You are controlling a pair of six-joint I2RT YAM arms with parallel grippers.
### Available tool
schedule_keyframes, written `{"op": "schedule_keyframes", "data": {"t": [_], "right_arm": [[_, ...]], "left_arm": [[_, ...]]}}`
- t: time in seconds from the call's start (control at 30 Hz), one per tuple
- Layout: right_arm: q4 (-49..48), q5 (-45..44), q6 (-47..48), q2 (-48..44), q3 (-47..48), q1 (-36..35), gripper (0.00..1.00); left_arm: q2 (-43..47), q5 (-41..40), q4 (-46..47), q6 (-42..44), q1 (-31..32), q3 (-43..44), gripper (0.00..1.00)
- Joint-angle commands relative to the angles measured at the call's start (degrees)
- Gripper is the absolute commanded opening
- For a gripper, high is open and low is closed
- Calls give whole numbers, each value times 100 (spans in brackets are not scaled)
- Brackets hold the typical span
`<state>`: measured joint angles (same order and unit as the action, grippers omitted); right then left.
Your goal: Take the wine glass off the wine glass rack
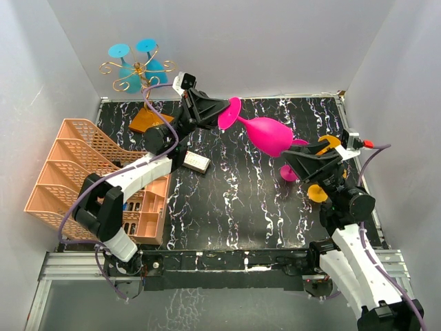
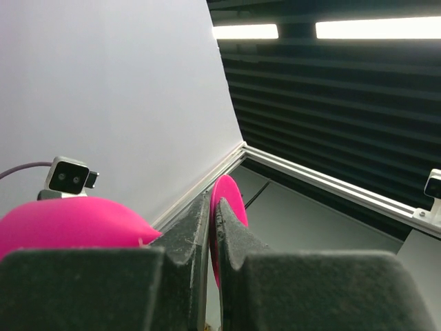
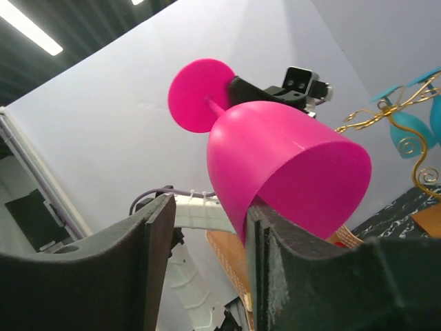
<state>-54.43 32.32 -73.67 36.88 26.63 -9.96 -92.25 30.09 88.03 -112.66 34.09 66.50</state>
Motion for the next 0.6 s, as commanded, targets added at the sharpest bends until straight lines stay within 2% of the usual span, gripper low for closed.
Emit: {"op": "schedule_keyframes", "data": {"t": [0.0, 0.03, 0.1, 0.3, 0.4, 0.47, 0.57], "right_arm": [[-1169, 241, -283, 42, 61, 4, 40], [-1289, 258, -348, 65, 57, 5, 31], [-1441, 289, -454, 110, 41, 7, 22], [-1790, 338, -567, 187, -96, 8, 9], [-1735, 396, -429, 173, -60, 10, 8], [-1581, 415, -275, 119, -16, 8, 8], [-1139, 301, 45, -76, 38, 3, 8]], "left_arm": [[-148, -197, 747, -220, 56, 15, 0], [-186, -216, 804, -248, 59, -1, 0], [-261, -273, 919, -294, 71, -33, 0], [-368, -461, 1171, -231, 63, -147, 0], [-368, -447, 1183, -107, 63, -238, 0], [-385, -420, 1380, 32, 61, -257, 11], [-400, -82, 1372, 391, 22, -133, 15]]}}
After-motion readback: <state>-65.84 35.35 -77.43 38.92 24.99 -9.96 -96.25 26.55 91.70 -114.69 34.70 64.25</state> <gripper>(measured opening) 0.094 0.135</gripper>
